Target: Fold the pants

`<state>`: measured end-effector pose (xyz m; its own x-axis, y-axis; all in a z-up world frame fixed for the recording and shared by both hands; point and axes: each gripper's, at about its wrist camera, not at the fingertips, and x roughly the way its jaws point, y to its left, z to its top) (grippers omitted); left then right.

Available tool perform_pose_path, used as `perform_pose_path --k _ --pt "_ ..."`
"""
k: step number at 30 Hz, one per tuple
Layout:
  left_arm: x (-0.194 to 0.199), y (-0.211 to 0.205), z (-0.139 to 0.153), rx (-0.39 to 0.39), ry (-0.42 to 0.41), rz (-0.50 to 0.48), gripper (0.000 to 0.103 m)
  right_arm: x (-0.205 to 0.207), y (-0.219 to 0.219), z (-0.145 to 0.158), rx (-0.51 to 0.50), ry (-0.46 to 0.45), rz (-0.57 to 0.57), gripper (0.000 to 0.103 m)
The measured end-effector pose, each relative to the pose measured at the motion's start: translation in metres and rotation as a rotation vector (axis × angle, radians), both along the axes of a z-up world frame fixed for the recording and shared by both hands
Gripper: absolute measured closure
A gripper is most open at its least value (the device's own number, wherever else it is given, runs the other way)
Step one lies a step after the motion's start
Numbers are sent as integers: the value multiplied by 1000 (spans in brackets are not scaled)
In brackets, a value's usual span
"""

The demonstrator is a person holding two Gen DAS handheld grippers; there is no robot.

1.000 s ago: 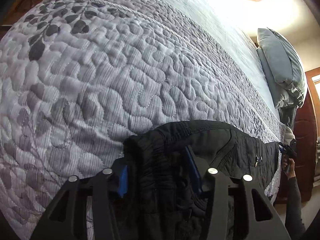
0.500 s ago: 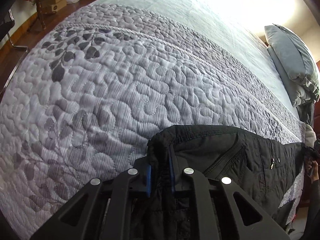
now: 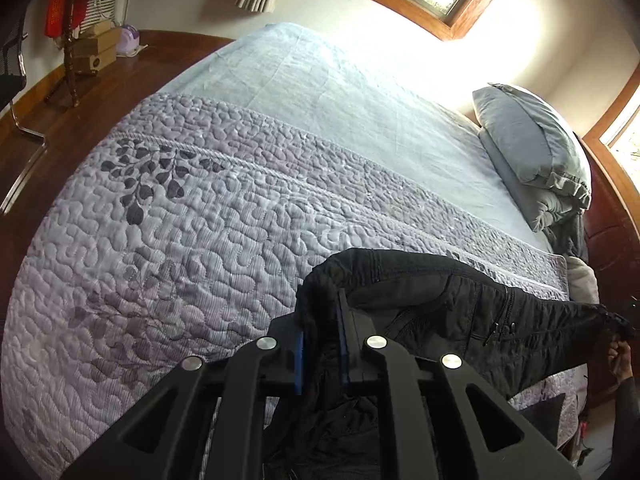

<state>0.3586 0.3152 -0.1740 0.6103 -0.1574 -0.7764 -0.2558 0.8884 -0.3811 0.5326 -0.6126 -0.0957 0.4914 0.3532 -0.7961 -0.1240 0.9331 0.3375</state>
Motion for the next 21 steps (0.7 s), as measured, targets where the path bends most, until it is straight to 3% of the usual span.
perform_pose_path --k 12,21 --pt "-94 -15 48 -23 -124 -27 91 -169 -39 -2 21 -75 -114 97" --pt "-155 -23 39 -7 -117 -31 90 -262 -45 -13 44 -95 -189 97"
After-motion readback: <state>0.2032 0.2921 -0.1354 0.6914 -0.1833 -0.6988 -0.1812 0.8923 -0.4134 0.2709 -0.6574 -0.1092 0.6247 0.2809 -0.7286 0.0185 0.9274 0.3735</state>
